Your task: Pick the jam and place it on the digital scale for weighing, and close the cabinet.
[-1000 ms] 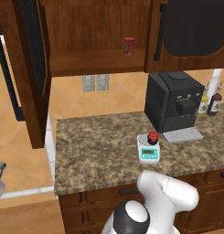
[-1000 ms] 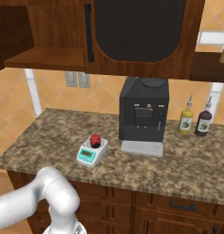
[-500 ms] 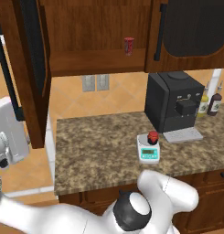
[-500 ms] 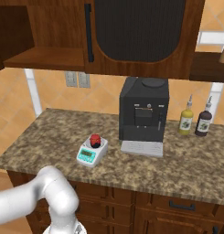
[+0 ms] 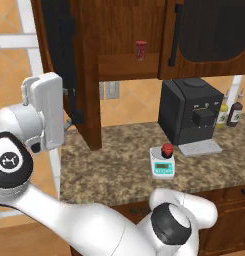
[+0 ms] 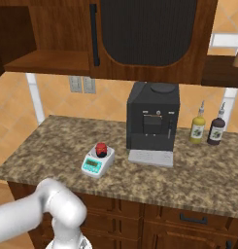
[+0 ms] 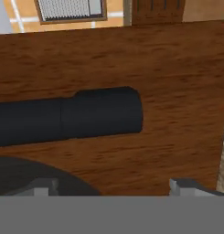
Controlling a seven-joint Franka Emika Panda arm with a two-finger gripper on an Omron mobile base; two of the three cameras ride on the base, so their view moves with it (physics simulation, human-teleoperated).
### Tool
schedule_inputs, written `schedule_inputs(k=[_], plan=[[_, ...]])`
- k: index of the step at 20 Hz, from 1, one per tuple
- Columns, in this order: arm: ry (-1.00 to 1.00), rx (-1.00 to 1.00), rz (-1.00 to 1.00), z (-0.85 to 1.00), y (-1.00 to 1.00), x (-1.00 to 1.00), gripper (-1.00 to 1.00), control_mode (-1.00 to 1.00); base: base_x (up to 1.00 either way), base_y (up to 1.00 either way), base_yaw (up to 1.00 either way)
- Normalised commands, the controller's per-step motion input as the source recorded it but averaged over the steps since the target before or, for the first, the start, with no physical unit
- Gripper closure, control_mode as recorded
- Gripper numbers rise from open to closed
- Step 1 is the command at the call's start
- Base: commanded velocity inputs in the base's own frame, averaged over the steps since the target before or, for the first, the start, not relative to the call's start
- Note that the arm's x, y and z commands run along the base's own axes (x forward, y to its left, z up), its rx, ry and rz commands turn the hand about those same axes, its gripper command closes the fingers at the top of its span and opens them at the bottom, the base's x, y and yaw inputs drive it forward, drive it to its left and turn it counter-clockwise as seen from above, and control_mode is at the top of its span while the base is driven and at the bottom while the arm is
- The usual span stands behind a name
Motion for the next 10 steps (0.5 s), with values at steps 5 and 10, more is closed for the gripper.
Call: schedule_inputs(k=[5, 10], plan=[[0.05, 0.15, 0.08, -0.1, -1.0, 0.13, -1.0, -1.0, 0.0, 0.0, 0.0], [0.14, 0.16, 0.09, -0.48, -1.0, 0.56, -1.0, -1.0, 0.0, 0.0, 0.0]])
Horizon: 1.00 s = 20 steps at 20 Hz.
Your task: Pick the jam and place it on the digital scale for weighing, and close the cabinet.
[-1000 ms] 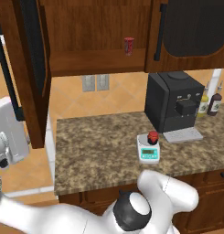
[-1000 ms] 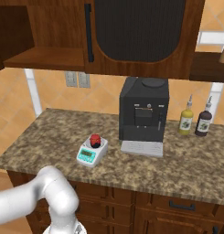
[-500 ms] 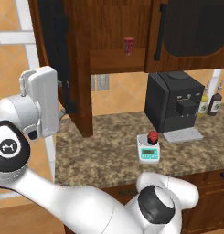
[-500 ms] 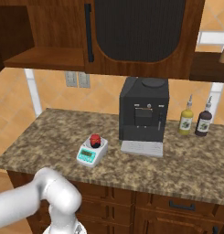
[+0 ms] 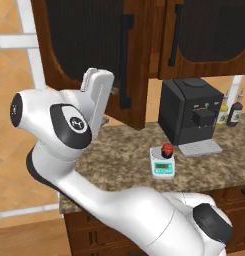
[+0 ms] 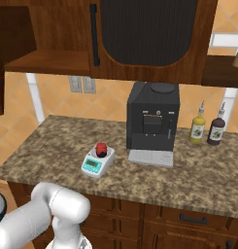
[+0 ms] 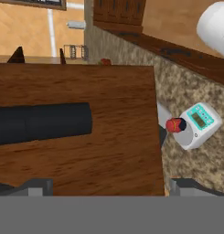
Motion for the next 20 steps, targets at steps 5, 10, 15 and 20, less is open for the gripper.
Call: schedule_inputs(k=[5, 10, 15, 20], plan=[[0.05, 0.16, 0.15, -0.32, -1.0, 0.8, -1.0, -1.0, 0.0, 0.0, 0.0], [0.0, 0.12, 0.23, -0.01, -1.0, 1.0, -1.0, -1.0, 0.0, 0.0, 0.0], [0.0, 0.12, 0.3, 0.0, -1.0, 1.0, -1.0, -1.0, 0.0, 0.0, 0.0], [0.0, 0.13, 0.32, -0.08, -1.0, 1.0, -1.0, -1.0, 0.0, 0.0, 0.0]])
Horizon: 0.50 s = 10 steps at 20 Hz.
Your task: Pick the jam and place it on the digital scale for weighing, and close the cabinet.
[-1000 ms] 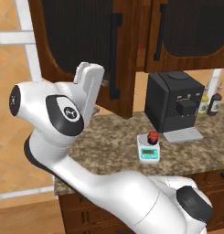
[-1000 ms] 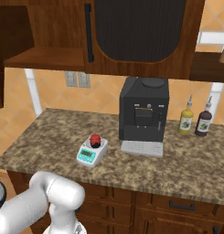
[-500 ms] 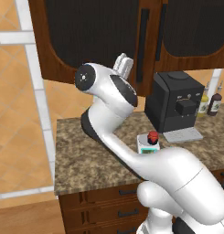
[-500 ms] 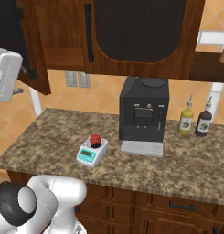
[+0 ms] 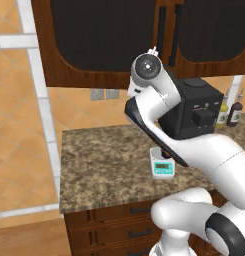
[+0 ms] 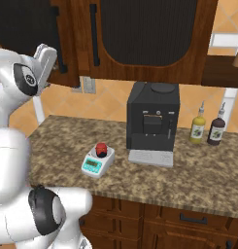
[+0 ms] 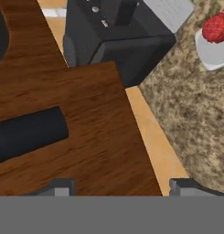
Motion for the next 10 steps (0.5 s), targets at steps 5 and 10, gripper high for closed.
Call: schedule_inputs(k=[5, 10], plan=[[0.06, 0.12, 0.33, -0.11, -0.93, 1.0, -1.0, -1.0, 0.0, 0.0, 0.0], [0.16, 0.06, 0.29, -0.18, -0.74, 1.0, -1.0, -1.0, 0.0, 0.0, 0.0]])
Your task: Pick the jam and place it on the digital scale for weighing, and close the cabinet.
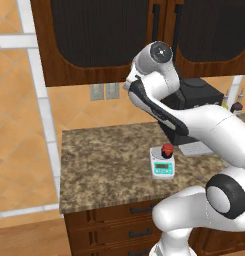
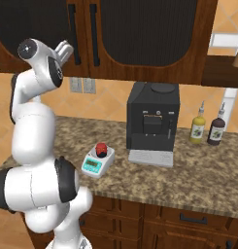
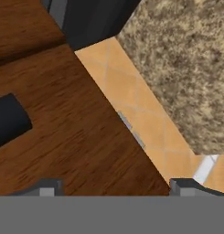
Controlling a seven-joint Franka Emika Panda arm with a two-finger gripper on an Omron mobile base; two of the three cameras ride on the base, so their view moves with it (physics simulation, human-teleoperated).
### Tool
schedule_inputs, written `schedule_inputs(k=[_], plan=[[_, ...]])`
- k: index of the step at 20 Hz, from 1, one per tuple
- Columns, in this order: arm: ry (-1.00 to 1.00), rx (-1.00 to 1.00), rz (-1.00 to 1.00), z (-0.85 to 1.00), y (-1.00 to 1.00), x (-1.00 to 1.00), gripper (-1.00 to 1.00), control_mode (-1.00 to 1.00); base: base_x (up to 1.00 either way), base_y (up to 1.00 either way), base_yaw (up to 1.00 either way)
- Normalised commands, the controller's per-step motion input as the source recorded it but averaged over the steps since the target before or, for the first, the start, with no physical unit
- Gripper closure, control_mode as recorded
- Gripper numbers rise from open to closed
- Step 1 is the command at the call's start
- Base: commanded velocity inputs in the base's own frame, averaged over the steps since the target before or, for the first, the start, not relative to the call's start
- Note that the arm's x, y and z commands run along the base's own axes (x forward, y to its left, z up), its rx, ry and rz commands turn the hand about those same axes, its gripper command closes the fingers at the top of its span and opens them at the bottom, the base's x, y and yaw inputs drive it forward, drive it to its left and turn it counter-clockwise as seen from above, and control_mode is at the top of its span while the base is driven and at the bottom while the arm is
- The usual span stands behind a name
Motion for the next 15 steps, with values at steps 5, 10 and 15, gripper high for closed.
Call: schedule_inputs(k=[5, 10, 15], plan=[[0.22, 0.03, 0.24, -0.28, -0.75, 1.0, -1.0, -1.0, 0.0, 0.0, 0.0], [0.15, 0.01, 0.14, -0.42, -0.61, 0.96, -1.0, -1.0, 0.0, 0.0, 0.0], [-0.21, -0.07, 0.02, -0.81, -0.24, 0.35, -1.0, -1.0, 0.0, 0.0, 0.0]])
